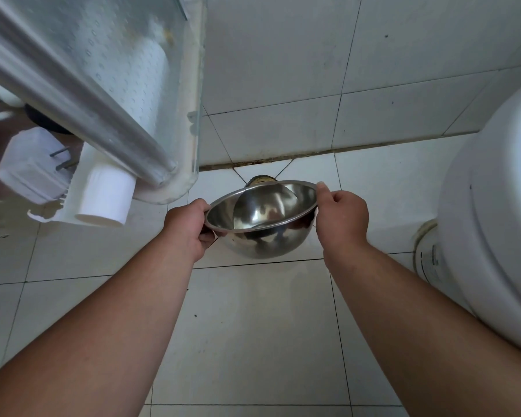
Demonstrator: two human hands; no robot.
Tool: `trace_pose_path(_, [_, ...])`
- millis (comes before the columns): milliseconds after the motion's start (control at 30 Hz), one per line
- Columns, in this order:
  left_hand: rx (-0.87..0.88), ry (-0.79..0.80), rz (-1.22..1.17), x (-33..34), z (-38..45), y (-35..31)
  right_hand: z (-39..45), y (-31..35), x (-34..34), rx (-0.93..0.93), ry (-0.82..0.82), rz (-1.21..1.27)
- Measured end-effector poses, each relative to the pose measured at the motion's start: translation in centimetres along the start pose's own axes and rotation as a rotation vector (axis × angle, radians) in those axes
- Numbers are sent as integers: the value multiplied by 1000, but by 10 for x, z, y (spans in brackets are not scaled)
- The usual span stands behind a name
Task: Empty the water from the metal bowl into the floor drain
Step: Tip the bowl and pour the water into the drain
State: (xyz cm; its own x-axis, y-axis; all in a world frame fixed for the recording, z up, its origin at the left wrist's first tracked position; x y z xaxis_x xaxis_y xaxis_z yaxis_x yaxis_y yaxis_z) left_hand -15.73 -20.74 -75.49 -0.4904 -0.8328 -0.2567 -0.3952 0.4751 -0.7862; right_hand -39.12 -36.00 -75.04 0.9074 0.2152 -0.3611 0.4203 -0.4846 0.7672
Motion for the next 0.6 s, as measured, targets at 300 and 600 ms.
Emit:
trace_pose_path(300, [-20, 17, -17, 2, -2, -3, -3, 2, -3, 1, 5, 0])
trace_pose_path(600, [-40, 9, -27, 2, 0, -8, -4, 4, -5, 19, -19, 6])
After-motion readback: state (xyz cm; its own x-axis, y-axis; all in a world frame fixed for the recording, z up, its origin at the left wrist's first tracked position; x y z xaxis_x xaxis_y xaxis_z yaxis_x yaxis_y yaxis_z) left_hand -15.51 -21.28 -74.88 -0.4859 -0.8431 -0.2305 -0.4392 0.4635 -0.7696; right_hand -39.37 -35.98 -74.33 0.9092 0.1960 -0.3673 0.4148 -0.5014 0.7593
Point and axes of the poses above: each hand's wrist, its own z-axis towards the middle knuckle, its own x-axis out of the palm, y = z × x, the point moved 3 cm from there along z, towards the middle knuckle, and after that the axes turned 11 degrees about x, right-handed, at the moved point
